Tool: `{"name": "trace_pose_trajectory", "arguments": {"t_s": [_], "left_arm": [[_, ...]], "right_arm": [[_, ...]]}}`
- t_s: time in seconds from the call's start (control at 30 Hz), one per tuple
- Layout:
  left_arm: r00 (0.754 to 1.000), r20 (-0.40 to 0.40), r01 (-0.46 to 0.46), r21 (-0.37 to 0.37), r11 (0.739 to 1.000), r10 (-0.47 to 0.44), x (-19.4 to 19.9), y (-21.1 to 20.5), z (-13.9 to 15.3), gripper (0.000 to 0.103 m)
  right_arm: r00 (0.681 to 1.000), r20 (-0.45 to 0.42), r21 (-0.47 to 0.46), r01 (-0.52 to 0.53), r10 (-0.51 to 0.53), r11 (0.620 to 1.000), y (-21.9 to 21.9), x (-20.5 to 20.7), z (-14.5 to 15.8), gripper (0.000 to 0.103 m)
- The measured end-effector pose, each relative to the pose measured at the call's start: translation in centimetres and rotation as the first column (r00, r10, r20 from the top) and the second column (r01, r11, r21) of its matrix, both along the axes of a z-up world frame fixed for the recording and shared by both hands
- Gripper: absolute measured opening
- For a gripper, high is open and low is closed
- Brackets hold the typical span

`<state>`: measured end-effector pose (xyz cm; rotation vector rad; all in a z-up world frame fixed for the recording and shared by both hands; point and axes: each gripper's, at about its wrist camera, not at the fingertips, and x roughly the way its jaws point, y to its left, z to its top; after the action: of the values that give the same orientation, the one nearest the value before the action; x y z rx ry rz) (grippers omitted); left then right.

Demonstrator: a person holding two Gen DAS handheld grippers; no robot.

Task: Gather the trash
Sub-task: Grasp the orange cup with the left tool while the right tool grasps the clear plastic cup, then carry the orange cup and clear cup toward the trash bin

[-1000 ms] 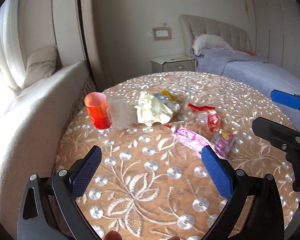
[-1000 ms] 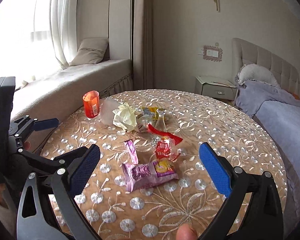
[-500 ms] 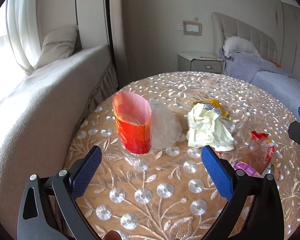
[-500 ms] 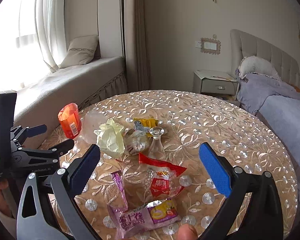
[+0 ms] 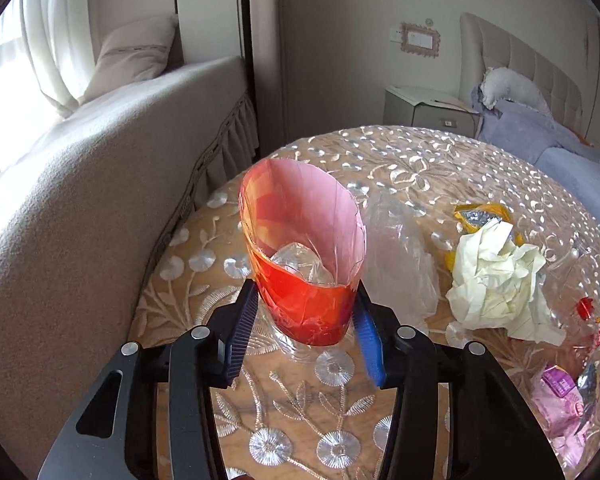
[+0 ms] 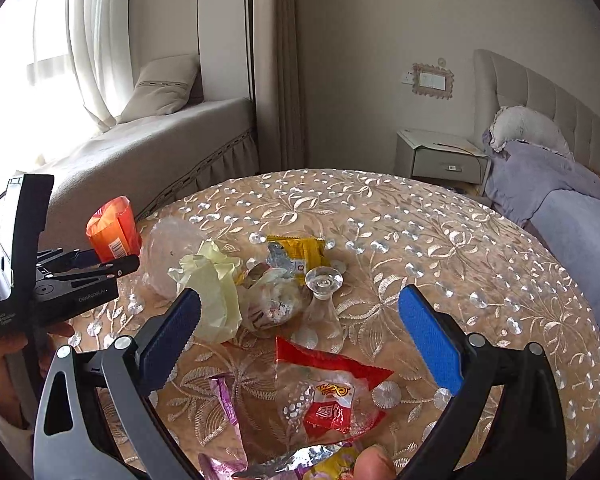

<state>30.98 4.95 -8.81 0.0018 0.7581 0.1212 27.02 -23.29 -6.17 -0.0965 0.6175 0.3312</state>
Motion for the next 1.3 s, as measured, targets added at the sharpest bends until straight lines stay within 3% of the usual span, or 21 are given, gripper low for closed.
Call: {"name": "trace_pose_trajectory", "arguments": {"t_s": [0.13,0.23,0.33,0.43,0.47,0.57,0.67,0.97,1.13,1.3], "left_arm": [[1.0,0.022,-0.002,-0.02,1.0,0.003,-0.2,0.1,0.3,0.046],[0.999,0.052,-0.007,-0.011,1.0,0.007,-1.0,0.0,1.2,0.046],[0.997,0.081,-0.001,0.003,1.0,0.0,-2.0,-0.4,2.4,0.046],[0.995,0.096,0.017,0.003,1.0,-0.017,-3.1,-0.8,3.2,0.046],[0.995,0.1,0.023,0.003,1.0,-0.023,-3.5,-1.0,3.3,0.046],[0.994,0.107,0.034,0.004,0.999,-0.035,-4.1,-1.4,3.7,0.046],[0.992,0.119,0.044,0.004,0.999,-0.044,-4.8,-1.8,4.1,0.046],[0.976,0.174,0.133,0.009,0.991,-0.132,-8.1,-5.4,6.6,0.046],[0.949,0.205,0.245,0.01,0.97,-0.241,-10.7,-9.3,7.7,0.046],[0.907,0.212,0.373,-0.009,0.928,-0.363,-13.7,-13.7,8.0,0.046]], "right_arm": [[0.999,-0.041,-0.004,0.008,-0.008,1.0,0.2,1.4,-0.9,0.098],[0.995,-0.097,-0.016,0.029,-0.031,0.999,0.2,2.9,-1.8,0.085],[0.983,-0.18,-0.012,0.037,-0.039,0.999,0.2,4.8,-3.0,0.067],[0.974,-0.217,-0.035,0.06,-0.066,0.998,0.4,6.2,-4.0,0.042],[0.97,-0.234,-0.053,0.063,-0.073,0.997,0.5,6.6,-4.3,0.027],[0.965,-0.247,-0.031,0.078,-0.083,0.997,0.2,7.0,-4.5,0.026],[0.972,-0.207,-0.007,0.11,-0.11,0.994,-0.6,6.2,-3.5,0.026],[0.994,-0.031,0.022,0.101,-0.1,0.995,-2.3,-1.0,3.3,0.026],[0.984,0.121,-0.056,0.136,-0.128,0.989,-3.9,-6.9,6.9,0.026],[0.97,0.172,-0.067,0.186,-0.172,0.98,-7.0,-12.2,8.0,0.026]]}}
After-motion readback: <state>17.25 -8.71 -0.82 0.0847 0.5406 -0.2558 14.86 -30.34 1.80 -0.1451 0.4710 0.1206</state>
